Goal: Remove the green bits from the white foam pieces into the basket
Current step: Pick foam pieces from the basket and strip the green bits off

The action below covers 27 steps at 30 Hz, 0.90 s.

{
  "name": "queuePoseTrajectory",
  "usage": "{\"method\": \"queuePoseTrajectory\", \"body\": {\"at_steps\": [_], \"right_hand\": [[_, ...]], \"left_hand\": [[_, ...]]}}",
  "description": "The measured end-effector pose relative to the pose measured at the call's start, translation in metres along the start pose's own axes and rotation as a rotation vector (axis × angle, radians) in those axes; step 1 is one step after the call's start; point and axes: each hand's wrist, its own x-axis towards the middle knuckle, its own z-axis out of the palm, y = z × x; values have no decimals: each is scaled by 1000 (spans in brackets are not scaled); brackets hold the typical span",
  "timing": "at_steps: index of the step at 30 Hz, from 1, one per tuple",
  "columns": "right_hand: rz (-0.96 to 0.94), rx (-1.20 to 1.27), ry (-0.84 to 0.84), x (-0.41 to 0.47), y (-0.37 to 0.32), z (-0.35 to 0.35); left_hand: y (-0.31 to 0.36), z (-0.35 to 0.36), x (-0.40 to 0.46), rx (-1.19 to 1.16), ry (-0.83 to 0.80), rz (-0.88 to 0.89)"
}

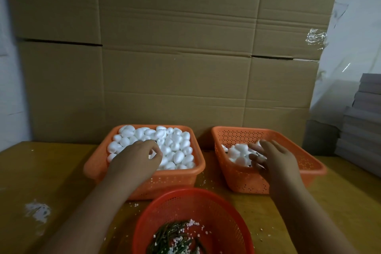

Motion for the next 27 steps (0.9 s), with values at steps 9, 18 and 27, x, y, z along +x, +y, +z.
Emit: {"method": "queuePoseTrajectory", "body": {"at_steps": [9,18,27], "right_hand": [[-192,-398,-441,-33,17,35],[-596,-1065,-1148,-72,57,54],[-453,-1123,-1171,-75,68,53]], "left_hand": [[-5,5,4,191,-268,-36],[-3,1,1,259,-433,-21],[-6,1,1,112,-486,0]]}}
